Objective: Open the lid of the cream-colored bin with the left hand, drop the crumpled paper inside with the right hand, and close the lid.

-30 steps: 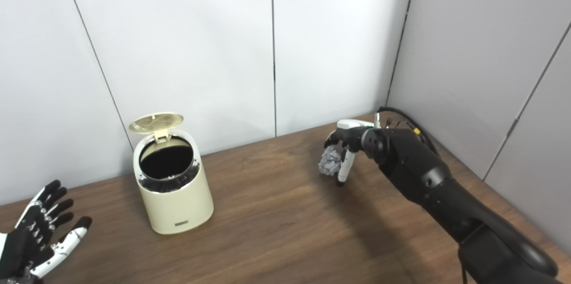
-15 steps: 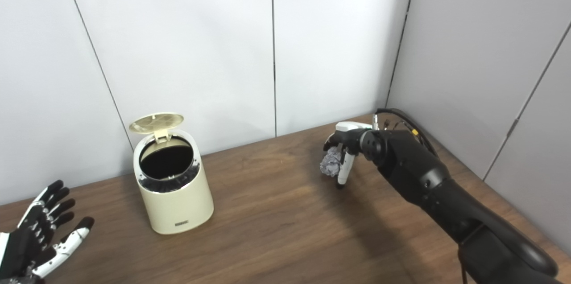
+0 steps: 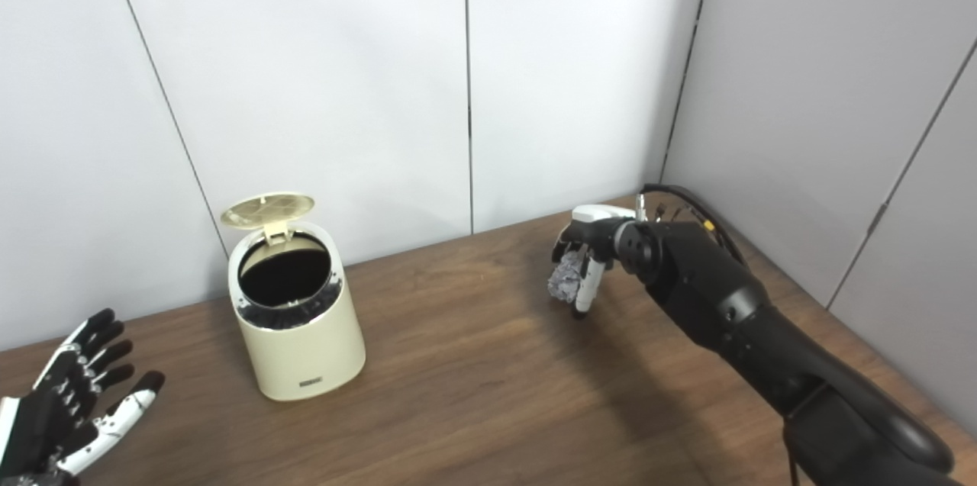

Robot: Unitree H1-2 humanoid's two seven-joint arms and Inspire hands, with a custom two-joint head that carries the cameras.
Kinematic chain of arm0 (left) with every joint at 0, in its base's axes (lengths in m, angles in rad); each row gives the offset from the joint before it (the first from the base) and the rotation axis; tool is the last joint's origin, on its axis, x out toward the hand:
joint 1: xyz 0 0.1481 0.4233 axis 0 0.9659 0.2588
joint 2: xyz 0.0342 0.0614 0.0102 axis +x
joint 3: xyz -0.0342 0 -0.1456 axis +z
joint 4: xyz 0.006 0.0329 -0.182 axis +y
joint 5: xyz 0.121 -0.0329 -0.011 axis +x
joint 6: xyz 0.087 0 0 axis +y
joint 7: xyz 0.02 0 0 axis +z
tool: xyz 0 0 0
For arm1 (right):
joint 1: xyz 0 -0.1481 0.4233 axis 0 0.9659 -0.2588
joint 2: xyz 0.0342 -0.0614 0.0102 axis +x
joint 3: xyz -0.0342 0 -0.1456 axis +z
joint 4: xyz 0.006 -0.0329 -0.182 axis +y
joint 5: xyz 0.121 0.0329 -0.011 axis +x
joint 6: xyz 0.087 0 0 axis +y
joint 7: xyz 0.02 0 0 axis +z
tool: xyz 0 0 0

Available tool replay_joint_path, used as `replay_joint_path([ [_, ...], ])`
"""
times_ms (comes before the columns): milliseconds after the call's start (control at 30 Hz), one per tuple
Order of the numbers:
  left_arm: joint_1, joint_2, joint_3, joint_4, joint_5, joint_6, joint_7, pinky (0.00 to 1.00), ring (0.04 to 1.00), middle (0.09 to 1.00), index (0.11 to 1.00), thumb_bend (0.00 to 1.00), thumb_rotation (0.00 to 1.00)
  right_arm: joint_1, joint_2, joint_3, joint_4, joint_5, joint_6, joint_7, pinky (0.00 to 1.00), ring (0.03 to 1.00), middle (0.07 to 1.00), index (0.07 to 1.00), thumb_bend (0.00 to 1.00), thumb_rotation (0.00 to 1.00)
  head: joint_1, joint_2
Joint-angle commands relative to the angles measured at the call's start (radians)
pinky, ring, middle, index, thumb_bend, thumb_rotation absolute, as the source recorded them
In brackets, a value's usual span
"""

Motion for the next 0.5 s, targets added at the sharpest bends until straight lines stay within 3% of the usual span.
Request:
replay_joint_path([
  [0, -0.023, 0.008, 0.002, -0.022, -0.006, -0.027, 0.001, 0.78, 0.837, 0.889, 0.933, 0.60, 0.13, -0.018, -0.014, -0.028, -0.017, -0.005, -0.037, -0.065, 0.54, 0.516, 0.525, 0.473, 0.53, 0.00, -0.002, 0.001],
  [467, -0.022, 0.009, 0.006, -0.017, -0.011, -0.030, -0.006, 0.79, 0.841, 0.890, 0.932, 0.60, 0.13, 0.001, 0.006, -0.075, -0.041, 0.007, -0.038, -0.109, 0.44, 0.428, 0.510, 0.486, 0.52, 0.00, 0.004, 0.011],
])
